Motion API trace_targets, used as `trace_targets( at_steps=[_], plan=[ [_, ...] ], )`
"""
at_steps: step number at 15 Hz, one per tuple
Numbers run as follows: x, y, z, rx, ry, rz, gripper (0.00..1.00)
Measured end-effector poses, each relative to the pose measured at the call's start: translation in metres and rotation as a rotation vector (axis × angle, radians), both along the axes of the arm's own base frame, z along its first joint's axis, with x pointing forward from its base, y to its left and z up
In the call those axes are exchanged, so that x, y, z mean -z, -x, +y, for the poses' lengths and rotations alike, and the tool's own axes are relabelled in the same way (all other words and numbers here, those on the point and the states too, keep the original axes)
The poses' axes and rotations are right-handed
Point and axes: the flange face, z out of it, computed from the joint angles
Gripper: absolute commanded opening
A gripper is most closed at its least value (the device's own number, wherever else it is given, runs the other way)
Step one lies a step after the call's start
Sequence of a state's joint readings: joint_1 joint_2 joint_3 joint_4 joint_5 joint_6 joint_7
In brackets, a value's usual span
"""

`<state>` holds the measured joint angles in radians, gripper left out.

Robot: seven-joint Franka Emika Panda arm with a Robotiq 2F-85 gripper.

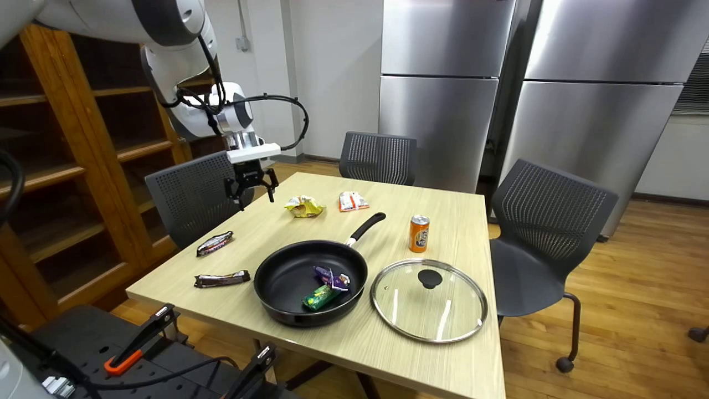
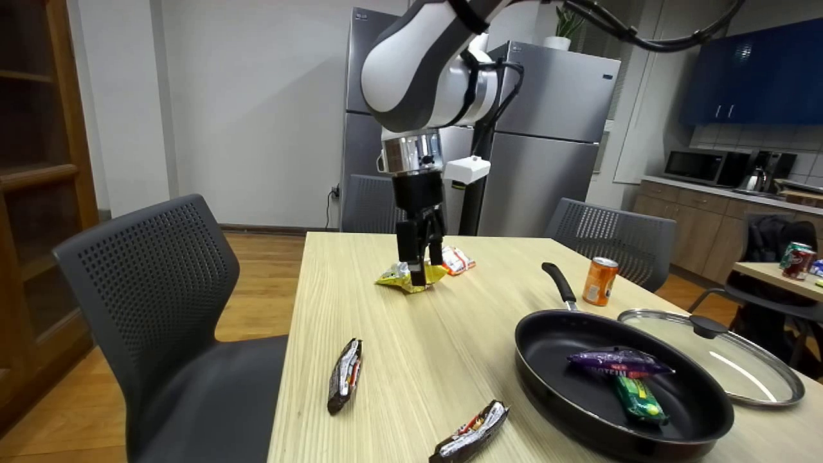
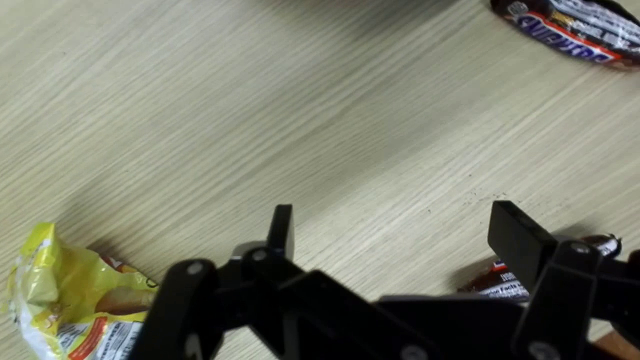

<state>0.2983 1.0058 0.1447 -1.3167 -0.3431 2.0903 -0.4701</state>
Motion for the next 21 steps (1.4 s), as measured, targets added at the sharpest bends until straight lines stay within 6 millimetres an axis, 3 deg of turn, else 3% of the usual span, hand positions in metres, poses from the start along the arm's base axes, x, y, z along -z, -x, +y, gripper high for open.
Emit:
trace_targets(
  at_steps=[10, 21],
  plan=[
    [0.031, -0.006, 0.055, 0.238, -0.034, 0.027, 1.00],
    [0.036, -0.008, 0.057, 0.297, -0.052, 0.025, 1.00]
  ],
)
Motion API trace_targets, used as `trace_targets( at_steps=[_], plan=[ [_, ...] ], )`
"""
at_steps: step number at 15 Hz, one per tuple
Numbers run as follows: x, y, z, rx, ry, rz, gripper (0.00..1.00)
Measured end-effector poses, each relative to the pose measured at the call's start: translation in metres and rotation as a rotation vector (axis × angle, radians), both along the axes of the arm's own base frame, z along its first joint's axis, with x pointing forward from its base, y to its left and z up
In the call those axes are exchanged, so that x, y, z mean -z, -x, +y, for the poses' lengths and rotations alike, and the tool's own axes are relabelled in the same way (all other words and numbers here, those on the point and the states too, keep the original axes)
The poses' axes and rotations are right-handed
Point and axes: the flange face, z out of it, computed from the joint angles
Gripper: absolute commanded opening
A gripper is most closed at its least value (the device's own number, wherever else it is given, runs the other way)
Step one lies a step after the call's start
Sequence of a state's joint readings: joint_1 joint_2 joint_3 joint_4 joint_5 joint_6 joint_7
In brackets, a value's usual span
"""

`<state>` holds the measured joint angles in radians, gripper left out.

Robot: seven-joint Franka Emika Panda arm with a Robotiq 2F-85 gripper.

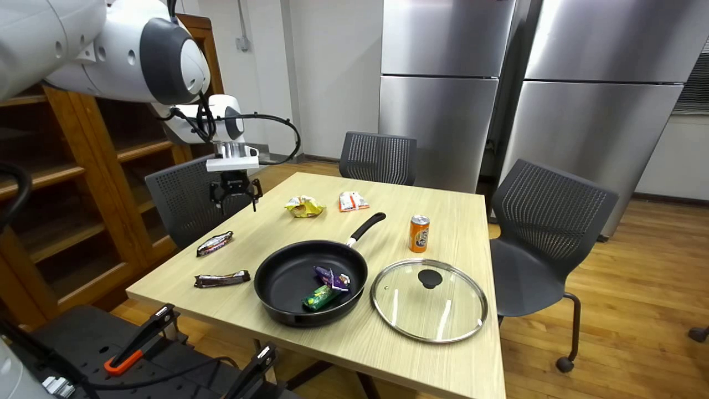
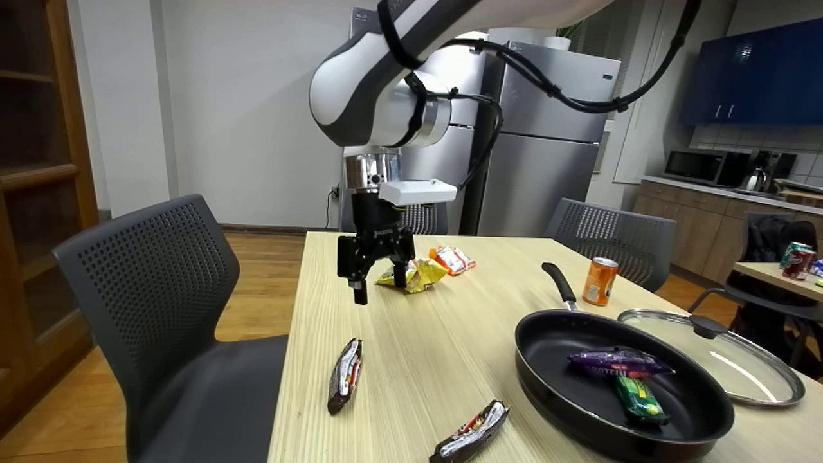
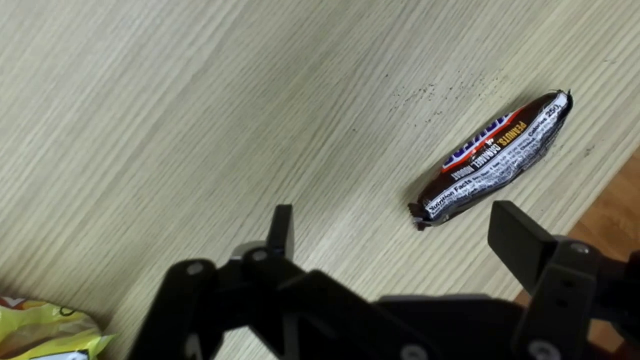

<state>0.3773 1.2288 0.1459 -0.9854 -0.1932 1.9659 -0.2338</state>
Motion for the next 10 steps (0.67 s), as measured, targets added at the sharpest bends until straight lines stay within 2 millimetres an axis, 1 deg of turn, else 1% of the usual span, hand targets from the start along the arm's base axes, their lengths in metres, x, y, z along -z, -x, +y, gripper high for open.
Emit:
trace_targets(
  at_steps=[5, 7, 10],
  plan=[
    [0.009, 0.001, 0.006, 0.159, -0.048, -0.025, 1.00],
    [0.015, 0.005, 0.010, 0.233, -0.068, -0.034, 1.00],
    [0.030, 0.015, 0.019, 0.348, -0.095, -0.053, 1.00]
  ],
)
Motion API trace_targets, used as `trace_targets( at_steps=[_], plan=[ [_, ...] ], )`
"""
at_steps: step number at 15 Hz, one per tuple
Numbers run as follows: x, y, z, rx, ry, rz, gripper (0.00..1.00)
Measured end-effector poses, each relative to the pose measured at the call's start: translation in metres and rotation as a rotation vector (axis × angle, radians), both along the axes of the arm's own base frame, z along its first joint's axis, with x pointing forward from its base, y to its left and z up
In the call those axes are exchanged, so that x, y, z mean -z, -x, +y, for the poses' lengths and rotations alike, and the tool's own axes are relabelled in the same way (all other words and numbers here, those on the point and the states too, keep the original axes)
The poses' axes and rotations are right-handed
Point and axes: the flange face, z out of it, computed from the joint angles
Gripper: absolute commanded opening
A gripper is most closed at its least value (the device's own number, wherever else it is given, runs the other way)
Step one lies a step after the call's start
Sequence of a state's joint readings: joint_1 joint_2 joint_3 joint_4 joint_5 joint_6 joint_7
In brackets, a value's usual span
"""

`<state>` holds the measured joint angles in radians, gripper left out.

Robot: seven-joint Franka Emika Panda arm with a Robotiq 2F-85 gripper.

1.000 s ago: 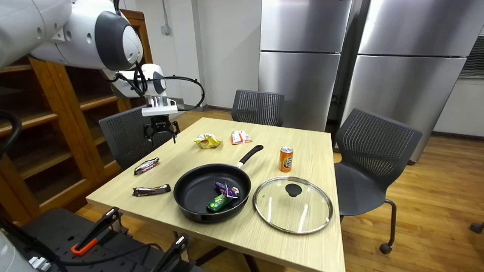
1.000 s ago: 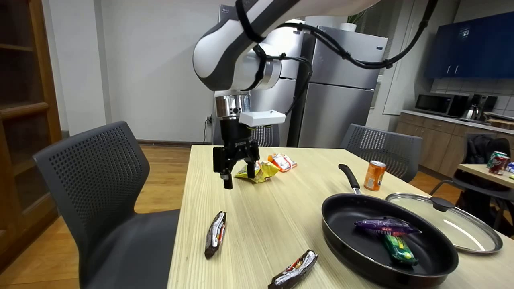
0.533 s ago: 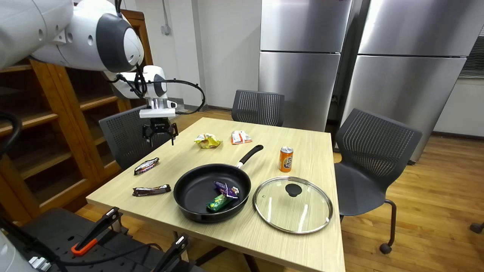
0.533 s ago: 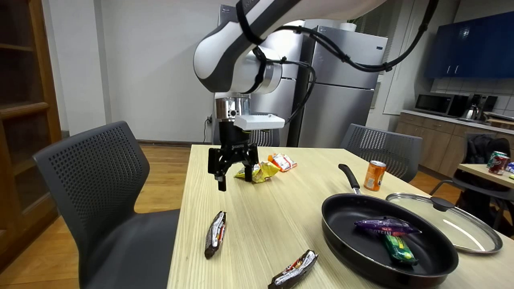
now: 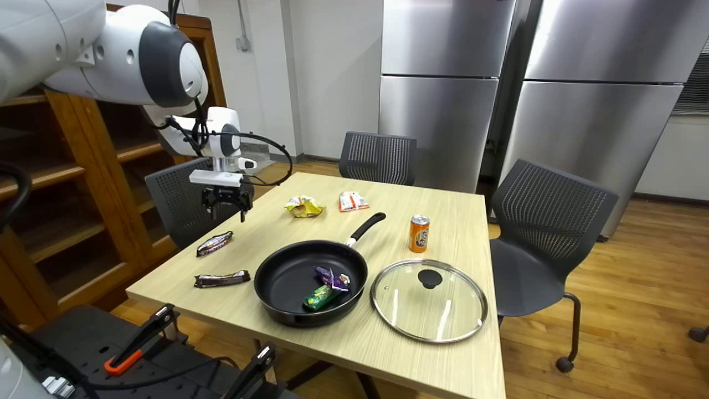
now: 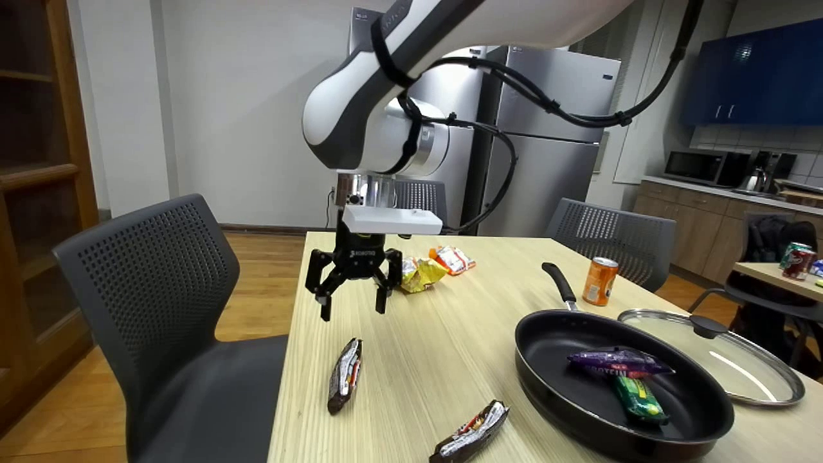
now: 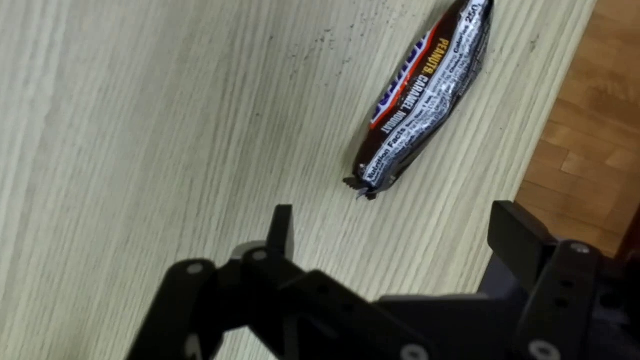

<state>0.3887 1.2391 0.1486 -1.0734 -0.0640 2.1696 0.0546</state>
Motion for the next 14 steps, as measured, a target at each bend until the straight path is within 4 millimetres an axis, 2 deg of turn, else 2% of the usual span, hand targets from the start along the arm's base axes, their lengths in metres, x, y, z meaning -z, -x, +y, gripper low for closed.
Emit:
trace_targets(
  at_steps=[4, 8, 11, 14],
  plan=[
    [0.025, 0.020, 0.010, 0.131, -0.024, -0.019, 1.00],
    [0.045, 0.035, 0.009, 0.236, -0.042, -0.039, 1.00],
    [0.056, 0.044, 0.006, 0.286, -0.048, -0.049, 1.00],
    [0.057, 0.048, 0.006, 0.316, -0.055, -0.063, 1.00]
  ],
)
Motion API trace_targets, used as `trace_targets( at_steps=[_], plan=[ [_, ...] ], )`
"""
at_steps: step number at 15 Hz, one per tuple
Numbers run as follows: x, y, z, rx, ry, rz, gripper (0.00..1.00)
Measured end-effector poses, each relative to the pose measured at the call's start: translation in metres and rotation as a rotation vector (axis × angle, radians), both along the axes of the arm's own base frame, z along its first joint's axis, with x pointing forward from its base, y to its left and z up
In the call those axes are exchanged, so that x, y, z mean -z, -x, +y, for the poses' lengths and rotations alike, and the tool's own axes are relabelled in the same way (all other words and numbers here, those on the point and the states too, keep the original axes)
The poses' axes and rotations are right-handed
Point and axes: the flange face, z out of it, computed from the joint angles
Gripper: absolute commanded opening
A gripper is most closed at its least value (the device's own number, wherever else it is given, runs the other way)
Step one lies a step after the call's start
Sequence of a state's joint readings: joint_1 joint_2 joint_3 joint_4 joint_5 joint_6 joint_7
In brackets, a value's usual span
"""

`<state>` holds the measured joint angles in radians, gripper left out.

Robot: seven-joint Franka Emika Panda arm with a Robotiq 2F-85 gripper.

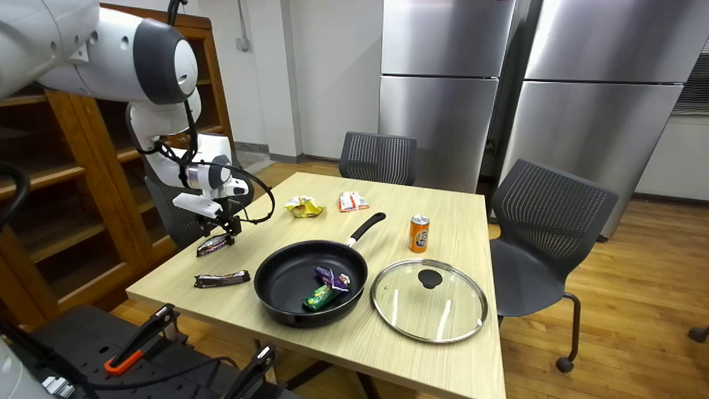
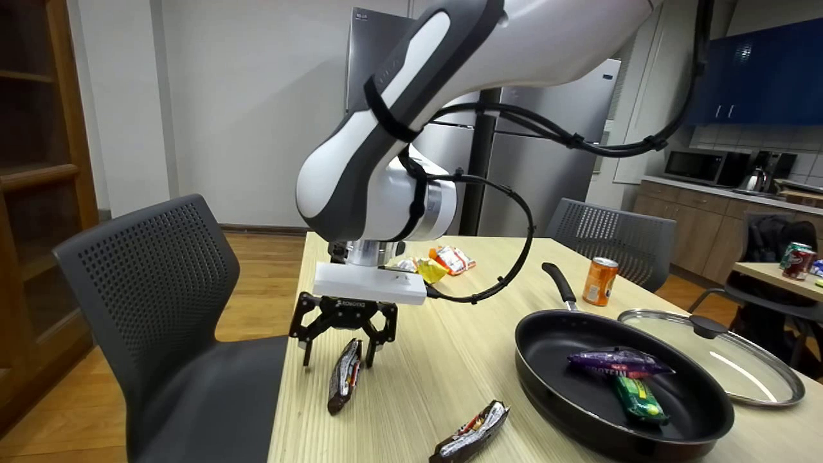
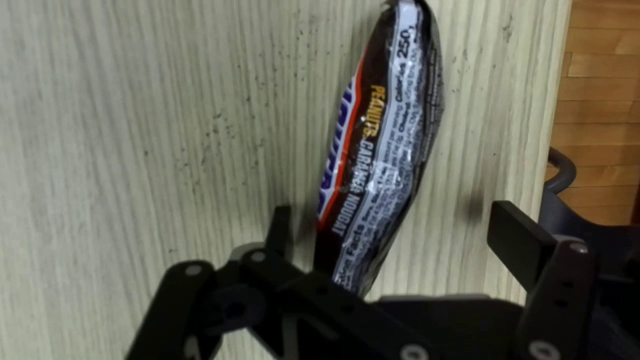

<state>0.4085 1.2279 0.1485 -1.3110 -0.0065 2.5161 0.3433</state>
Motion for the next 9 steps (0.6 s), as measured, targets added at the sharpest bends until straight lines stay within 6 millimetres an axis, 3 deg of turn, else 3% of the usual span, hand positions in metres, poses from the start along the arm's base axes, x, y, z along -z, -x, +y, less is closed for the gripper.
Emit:
trace_targets(
  at_steps=[6, 7, 8, 9],
  plan=[
    [-0.003, 0.009, 0.000, 0.034, -0.016, -0.011, 1.00],
    [-0.004, 0.011, 0.001, 0.037, -0.020, -0.012, 0.75],
    [-0.006, 0.013, 0.001, 0.040, -0.023, -0.015, 0.74],
    [-0.007, 0.015, 0.001, 0.041, -0.025, -0.016, 0.65]
  ],
)
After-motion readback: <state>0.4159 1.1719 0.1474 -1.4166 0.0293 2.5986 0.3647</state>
